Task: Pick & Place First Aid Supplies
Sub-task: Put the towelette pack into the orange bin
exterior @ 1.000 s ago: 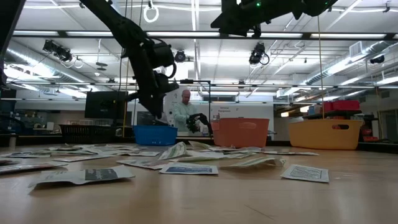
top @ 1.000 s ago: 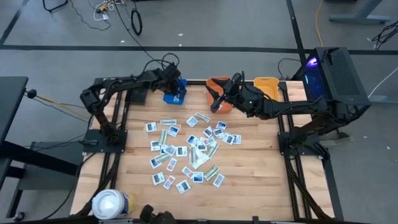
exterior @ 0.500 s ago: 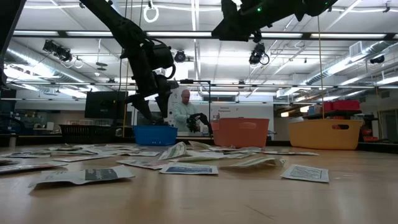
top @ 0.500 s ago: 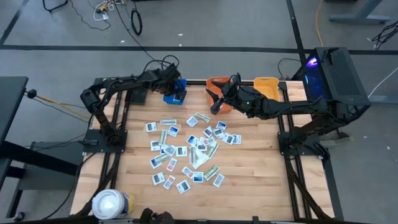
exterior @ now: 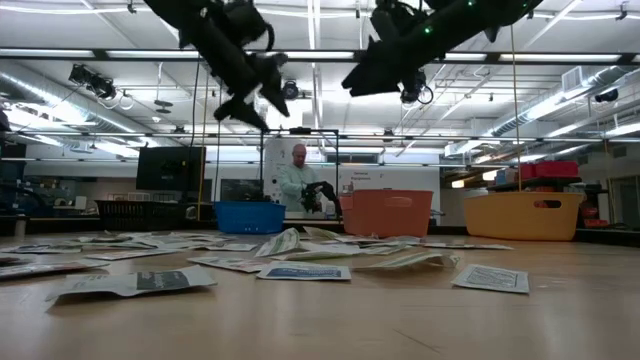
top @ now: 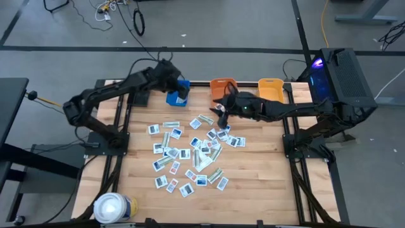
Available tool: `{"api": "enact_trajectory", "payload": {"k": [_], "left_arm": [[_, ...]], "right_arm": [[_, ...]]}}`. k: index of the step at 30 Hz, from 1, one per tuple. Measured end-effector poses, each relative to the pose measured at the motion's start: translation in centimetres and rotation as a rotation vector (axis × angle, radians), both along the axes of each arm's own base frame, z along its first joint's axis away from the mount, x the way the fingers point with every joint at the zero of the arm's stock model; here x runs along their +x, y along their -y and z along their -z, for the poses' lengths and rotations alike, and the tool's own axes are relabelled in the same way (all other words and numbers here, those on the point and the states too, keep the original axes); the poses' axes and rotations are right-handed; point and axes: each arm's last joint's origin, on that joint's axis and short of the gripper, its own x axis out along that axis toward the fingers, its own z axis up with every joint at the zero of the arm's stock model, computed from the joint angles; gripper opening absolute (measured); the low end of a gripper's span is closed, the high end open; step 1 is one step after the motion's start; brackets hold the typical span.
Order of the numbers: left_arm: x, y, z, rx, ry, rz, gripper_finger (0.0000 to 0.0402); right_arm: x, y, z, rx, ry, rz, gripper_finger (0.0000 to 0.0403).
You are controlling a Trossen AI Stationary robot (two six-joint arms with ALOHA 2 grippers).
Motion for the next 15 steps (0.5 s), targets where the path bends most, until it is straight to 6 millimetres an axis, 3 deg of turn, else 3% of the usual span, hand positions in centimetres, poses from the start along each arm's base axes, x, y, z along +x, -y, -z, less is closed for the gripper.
{"api": "enact_trajectory", "payload": {"k": [8, 15], "left_arm": [[-0.4, 3.9, -5.0, 0.092, 0.267, 0.184, 0.0273], [-0.3, 7.6, -7.3, 0.122, 0.404, 0.351, 0.0273]], "right_arm": [[-0.9, -0.6, 1.8, 0.168, -0.175, -0.087, 0.0194], [-2.0, -1.7, 3.2, 0.249, -0.369, -0.164, 0.0194]]}}
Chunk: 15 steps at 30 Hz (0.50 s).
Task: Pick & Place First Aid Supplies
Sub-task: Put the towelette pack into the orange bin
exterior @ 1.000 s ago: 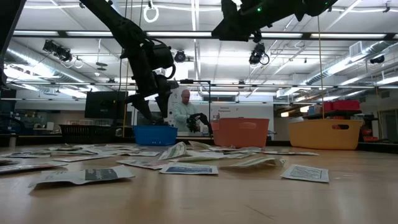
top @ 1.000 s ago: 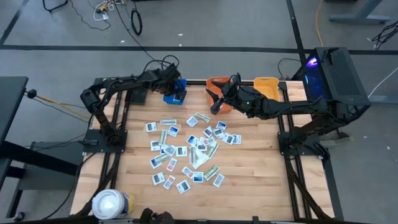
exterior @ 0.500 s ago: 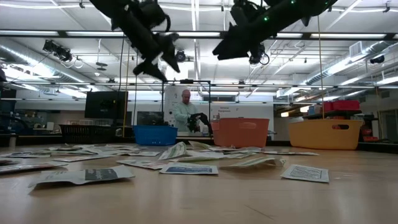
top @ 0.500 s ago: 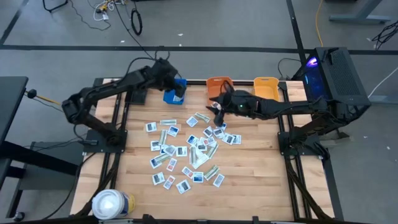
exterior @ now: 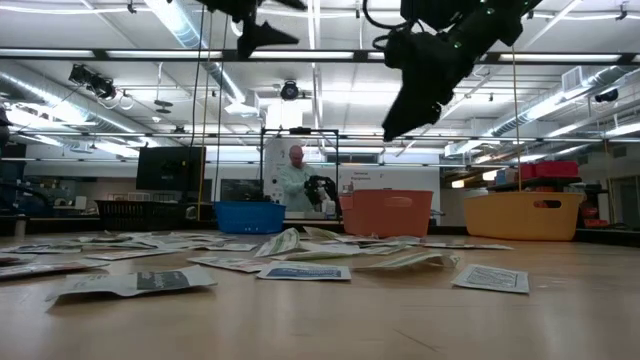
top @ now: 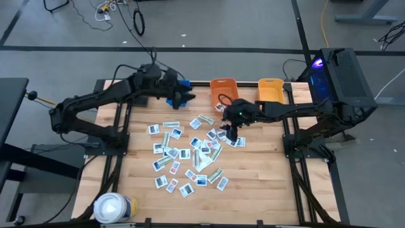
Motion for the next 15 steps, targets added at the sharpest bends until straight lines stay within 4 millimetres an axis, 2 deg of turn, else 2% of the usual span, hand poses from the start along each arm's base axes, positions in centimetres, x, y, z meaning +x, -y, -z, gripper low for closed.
{"api": "enact_trajectory", "payload": {"k": [9, 15], "left_arm": [[1.1, 3.2, -0.2, 0.022, 0.02, 0.127, 0.0273], [1.4, 4.3, -0.2, 0.038, 0.015, 0.131, 0.0273]], "right_arm": [[-1.3, -2.2, 1.3, -0.018, -0.194, -0.163, 0.0194], [-2.4, -3.7, 4.2, 0.067, -0.253, -0.108, 0.0194]]}}
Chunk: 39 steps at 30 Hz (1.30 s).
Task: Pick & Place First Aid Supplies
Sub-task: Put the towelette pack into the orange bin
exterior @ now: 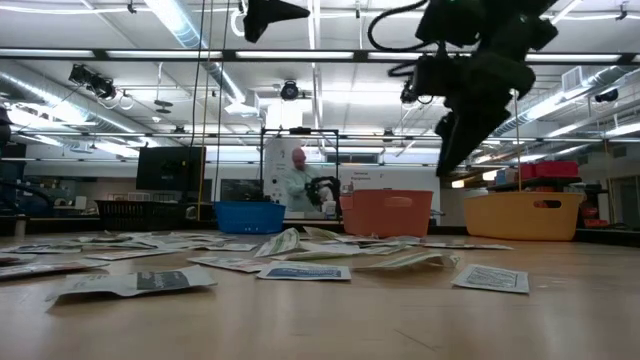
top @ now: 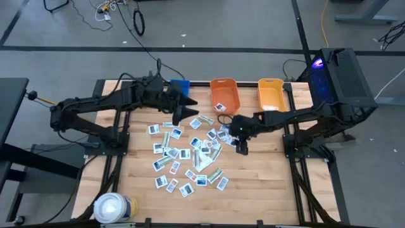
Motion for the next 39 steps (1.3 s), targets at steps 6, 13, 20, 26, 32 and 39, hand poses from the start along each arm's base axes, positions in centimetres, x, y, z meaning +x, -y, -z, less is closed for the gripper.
{"api": "enact_trajectory", "payload": {"k": [6, 13, 20, 26, 32, 39], "left_arm": [[0.1, 0.8, 0.0, 0.005, 0.0, 0.029, 0.0273], [0.2, 1.0, 0.0, 0.005, 0.0, 0.037, 0.0273], [0.2, 1.0, 0.0, 0.005, 0.0, 0.037, 0.0273], [0.2, 0.9, 0.0, 0.019, -0.003, -0.011, 0.0273], [0.2, 0.8, 0.0, 0.024, -0.005, -0.032, 0.0273], [0.2, 0.8, 0.0, 0.023, -0.004, -0.033, 0.0273]], "right_arm": [[-0.4, -2.8, 2.0, 0.156, 0.067, -0.086, 0.0194], [-1.0, -5.0, 3.2, 0.058, 0.108, 0.01, 0.0194], [-1.7, -4.4, 4.3, 0.024, 0.104, 0.305, 0.0194], [-2.6, -3.1, 5.6, -0.091, 0.105, 0.354, 0.0194], [-3.1, -2.4, 7.0, -0.103, 0.153, 0.278, 0.0194], [-3.5, -2.3, 7.8, -0.144, 0.223, 0.25, 0.0194]]}}
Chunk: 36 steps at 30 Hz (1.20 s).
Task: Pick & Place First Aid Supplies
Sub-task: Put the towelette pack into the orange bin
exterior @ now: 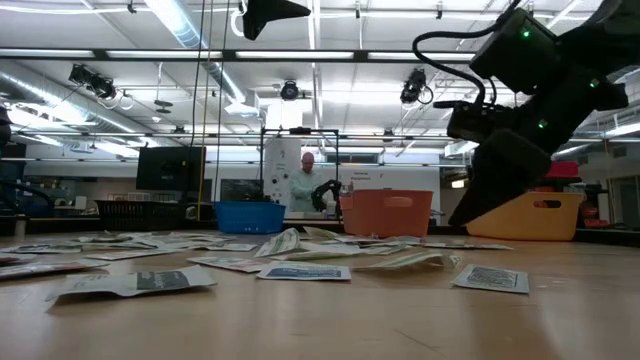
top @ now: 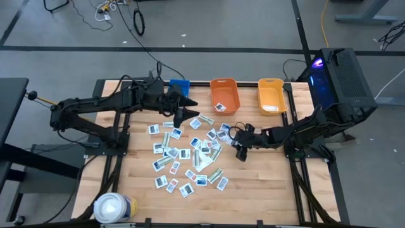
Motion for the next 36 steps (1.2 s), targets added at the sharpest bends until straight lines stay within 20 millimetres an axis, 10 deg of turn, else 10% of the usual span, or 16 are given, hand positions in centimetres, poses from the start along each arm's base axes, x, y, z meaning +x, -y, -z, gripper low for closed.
{"api": "enact_trajectory", "payload": {"k": [36], "left_arm": [[0.0, -0.1, 0.0, 0.01, -0.001, -0.041, 0.0273]], "right_arm": [[0.4, 1.8, 2.6, -0.012, 0.007, -0.079, 0.0194]]}}
